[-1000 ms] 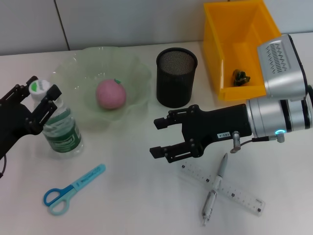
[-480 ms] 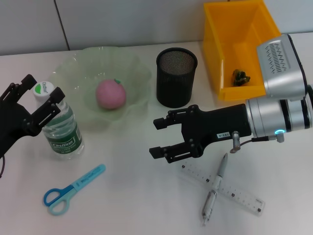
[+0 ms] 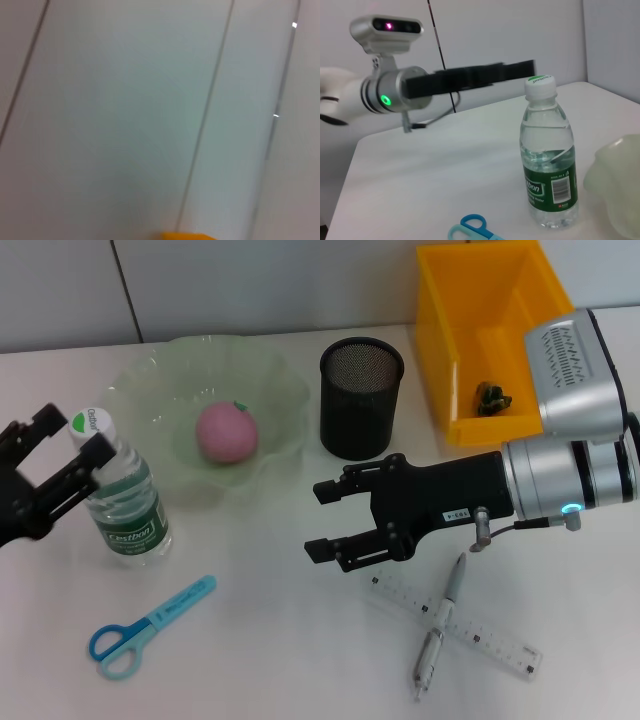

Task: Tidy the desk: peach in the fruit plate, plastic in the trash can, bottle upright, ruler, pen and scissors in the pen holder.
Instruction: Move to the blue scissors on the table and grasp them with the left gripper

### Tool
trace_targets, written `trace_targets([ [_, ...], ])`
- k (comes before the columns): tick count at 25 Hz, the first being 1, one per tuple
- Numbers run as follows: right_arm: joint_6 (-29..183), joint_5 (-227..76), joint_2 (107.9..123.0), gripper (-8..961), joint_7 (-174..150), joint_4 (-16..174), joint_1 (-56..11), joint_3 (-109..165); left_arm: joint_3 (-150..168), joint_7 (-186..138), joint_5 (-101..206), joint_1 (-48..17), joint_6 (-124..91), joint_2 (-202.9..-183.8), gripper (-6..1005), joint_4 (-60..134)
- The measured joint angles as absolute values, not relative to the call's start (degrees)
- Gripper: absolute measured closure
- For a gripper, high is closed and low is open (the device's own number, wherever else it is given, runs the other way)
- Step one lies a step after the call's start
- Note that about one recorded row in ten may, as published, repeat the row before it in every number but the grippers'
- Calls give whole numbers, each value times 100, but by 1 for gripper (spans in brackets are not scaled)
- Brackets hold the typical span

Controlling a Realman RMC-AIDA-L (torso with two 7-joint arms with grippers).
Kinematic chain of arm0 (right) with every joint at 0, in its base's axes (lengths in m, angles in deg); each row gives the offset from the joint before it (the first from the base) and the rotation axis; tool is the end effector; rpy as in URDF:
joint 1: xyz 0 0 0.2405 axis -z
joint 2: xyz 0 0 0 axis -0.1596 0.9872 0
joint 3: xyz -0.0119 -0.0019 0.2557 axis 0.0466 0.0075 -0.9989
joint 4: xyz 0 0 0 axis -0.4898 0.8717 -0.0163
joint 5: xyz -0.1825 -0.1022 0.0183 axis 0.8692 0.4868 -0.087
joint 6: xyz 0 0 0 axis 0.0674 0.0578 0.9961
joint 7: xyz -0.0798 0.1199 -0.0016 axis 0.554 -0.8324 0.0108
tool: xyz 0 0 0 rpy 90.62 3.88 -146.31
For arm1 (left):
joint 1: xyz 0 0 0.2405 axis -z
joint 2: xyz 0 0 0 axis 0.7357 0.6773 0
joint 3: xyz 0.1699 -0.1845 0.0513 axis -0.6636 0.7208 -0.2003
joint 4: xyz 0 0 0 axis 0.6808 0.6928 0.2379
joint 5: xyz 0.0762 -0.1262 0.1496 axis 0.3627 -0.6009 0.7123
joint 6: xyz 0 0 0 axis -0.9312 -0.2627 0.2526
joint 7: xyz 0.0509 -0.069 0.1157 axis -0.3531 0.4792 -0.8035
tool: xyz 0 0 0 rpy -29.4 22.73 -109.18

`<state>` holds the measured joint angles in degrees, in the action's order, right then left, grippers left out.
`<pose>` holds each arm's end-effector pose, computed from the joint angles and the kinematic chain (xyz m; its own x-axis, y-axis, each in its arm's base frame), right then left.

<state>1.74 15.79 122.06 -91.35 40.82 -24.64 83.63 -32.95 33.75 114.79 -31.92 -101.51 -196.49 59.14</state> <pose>0.2032 0.3403 -0.0407 0.8981 -0.2208 -0.3803 -0.2547 -0.9662 -0.0406 -0.3046 0.2720 0.0226 0.4946 0.0789 0.8655 0.6300 -0.7185 -0.2946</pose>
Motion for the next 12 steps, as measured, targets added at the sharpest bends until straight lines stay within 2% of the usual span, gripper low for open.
trace_targets([
  [6,169,1579,12202,196,-9214,4019,-2455,8336,-3297,4694,12121,-3715,-10634,-19645,181,7286],
  [12,165,1579,12197,196,-9409,3879,-2464,8333,-3297,5678,12763,-3891,-11067,-19655,182,8353],
])
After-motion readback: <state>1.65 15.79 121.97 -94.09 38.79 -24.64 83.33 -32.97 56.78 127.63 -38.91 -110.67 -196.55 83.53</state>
